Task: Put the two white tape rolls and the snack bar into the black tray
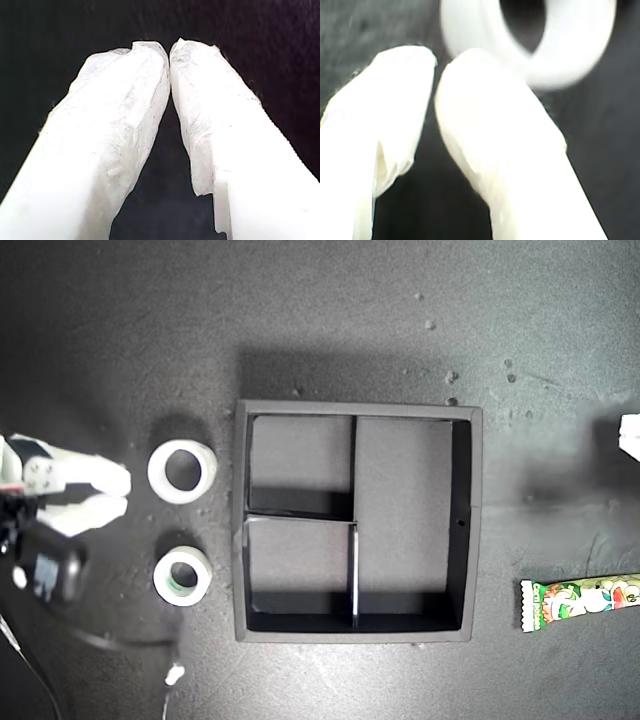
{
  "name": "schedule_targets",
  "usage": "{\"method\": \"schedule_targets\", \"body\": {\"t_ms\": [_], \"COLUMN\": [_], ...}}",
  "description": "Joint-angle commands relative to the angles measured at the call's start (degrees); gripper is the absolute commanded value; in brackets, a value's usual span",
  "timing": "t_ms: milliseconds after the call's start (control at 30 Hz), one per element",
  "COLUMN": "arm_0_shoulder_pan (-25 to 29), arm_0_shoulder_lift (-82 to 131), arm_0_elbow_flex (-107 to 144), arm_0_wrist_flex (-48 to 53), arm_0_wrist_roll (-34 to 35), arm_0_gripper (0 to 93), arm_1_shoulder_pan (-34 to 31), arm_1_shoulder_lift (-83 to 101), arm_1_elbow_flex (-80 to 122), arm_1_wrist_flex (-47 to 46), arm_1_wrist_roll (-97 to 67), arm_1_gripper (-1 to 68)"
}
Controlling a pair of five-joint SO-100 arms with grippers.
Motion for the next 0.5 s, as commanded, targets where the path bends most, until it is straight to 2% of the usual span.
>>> {"method": "schedule_targets", "body": {"t_ms": [0, 200, 467], "arm_0_shoulder_pan": [0.3, 1.0, 0.6], "arm_0_shoulder_lift": [2.4, -3.4, -57.9], "arm_0_elbow_flex": [-1.8, -13.2, -42.5], "arm_0_wrist_flex": [-5.1, -5.4, -4.0], "arm_0_wrist_roll": [6.9, 15.7, 20.3], "arm_0_gripper": [2.8, 13.9, 19.2], "arm_1_shoulder_pan": [-4.5, -6.9, -3.7], "arm_1_shoulder_lift": [0.3, 0.3, 0.3], "arm_1_elbow_flex": [0.7, 0.7, 0.7], "arm_1_wrist_flex": [-7.8, -16.0, -12.2], "arm_1_wrist_roll": [-8.6, -0.4, 4.0], "arm_1_gripper": [-0.2, -0.3, -0.3]}}
